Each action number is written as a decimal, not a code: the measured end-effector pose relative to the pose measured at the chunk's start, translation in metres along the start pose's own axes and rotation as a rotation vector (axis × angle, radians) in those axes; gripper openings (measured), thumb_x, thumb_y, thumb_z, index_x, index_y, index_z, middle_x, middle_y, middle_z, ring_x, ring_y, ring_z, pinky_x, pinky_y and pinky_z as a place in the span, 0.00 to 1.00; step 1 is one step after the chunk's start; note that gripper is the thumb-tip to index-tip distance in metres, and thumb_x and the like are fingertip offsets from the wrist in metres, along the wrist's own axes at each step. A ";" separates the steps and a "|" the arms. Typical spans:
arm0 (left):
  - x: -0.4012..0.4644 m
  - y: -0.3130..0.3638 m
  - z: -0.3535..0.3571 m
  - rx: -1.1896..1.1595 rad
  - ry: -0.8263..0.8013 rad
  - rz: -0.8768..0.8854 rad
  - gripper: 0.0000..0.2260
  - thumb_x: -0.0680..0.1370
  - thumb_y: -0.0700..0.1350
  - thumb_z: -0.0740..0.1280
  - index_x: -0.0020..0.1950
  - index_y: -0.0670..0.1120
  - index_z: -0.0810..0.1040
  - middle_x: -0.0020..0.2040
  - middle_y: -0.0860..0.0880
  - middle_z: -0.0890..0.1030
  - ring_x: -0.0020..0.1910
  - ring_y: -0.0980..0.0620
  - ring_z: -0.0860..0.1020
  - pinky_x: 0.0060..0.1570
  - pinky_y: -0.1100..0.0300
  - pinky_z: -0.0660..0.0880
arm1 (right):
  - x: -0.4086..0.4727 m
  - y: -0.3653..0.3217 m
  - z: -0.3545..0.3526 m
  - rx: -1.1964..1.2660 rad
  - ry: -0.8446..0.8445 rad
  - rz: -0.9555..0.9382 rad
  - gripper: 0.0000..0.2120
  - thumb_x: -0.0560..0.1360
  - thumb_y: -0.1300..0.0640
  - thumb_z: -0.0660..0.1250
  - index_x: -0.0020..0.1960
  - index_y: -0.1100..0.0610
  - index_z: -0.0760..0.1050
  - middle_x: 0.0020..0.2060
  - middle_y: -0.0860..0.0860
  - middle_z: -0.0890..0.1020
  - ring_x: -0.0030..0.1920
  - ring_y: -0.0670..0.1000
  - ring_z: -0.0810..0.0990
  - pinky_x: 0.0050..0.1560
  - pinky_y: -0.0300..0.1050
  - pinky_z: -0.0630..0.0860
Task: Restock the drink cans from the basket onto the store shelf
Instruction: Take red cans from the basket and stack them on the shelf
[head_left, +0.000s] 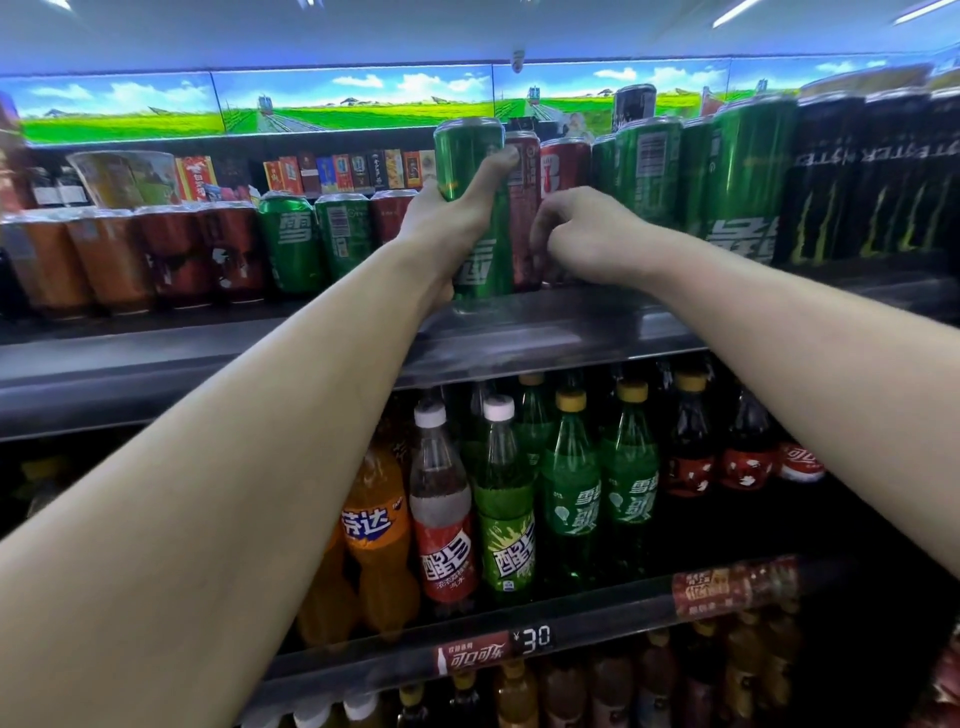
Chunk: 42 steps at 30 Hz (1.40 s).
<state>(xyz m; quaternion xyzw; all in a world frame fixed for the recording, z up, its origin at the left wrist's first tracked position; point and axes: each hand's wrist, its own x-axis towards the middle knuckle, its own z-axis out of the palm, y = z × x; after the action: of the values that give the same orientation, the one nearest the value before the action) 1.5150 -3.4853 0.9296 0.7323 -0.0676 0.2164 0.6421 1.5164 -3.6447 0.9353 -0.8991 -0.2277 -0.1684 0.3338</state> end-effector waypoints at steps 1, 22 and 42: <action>-0.001 0.001 0.000 0.001 0.018 -0.003 0.49 0.55 0.77 0.75 0.67 0.49 0.78 0.56 0.44 0.86 0.53 0.40 0.86 0.54 0.42 0.83 | -0.003 -0.002 0.001 0.013 -0.037 -0.019 0.18 0.73 0.72 0.54 0.44 0.59 0.80 0.41 0.54 0.84 0.43 0.51 0.80 0.37 0.36 0.75; -0.012 0.004 -0.005 0.001 0.114 0.073 0.25 0.60 0.71 0.75 0.40 0.51 0.80 0.40 0.48 0.82 0.50 0.39 0.86 0.52 0.39 0.84 | 0.019 -0.011 0.015 -0.226 -0.277 -0.025 0.17 0.83 0.61 0.57 0.69 0.59 0.74 0.57 0.50 0.79 0.58 0.53 0.75 0.61 0.45 0.74; -0.036 0.039 0.090 0.222 -0.105 0.068 0.44 0.56 0.80 0.69 0.58 0.48 0.82 0.50 0.48 0.88 0.50 0.46 0.87 0.57 0.47 0.82 | -0.095 0.039 -0.053 0.053 0.275 0.016 0.13 0.75 0.65 0.61 0.57 0.54 0.74 0.49 0.51 0.79 0.48 0.51 0.77 0.42 0.40 0.73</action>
<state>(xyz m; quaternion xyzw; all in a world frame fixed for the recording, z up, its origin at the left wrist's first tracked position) 1.4891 -3.5857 0.9436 0.8064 -0.1014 0.2056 0.5451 1.4490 -3.7350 0.9095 -0.8601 -0.1770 -0.2814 0.3871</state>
